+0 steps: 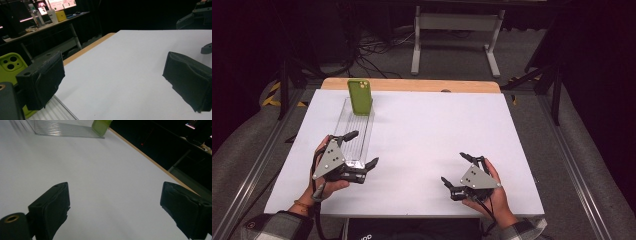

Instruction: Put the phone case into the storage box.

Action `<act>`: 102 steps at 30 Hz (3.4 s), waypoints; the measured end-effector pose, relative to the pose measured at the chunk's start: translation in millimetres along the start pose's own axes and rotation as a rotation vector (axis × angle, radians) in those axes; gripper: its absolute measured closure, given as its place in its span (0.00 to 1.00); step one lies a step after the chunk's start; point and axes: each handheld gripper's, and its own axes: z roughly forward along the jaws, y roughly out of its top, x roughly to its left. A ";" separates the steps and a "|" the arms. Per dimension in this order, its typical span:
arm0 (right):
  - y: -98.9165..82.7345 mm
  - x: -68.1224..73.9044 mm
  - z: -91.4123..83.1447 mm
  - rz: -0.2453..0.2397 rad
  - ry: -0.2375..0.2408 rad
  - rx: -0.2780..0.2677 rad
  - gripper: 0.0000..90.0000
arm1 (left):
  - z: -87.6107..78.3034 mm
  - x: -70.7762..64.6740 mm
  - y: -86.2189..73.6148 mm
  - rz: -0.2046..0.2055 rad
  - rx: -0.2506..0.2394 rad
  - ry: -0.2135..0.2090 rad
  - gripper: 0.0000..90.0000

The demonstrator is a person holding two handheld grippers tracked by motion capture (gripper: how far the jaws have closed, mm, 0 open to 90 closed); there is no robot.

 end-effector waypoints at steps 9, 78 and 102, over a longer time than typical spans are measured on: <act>1.5 1.8 -1.8 0.005 0.007 -0.011 0.11 | 2.5 -10.9 -7.8 0.007 0.024 -0.014 0.05; 3.9 10.0 0.9 0.015 0.057 -0.033 0.08 | 15.9 -30.8 -40.7 -0.070 0.133 -0.111 0.04; 4.5 11.9 2.8 0.024 0.062 -0.026 0.08 | 11.0 -23.2 -39.6 -0.078 0.120 -0.094 0.04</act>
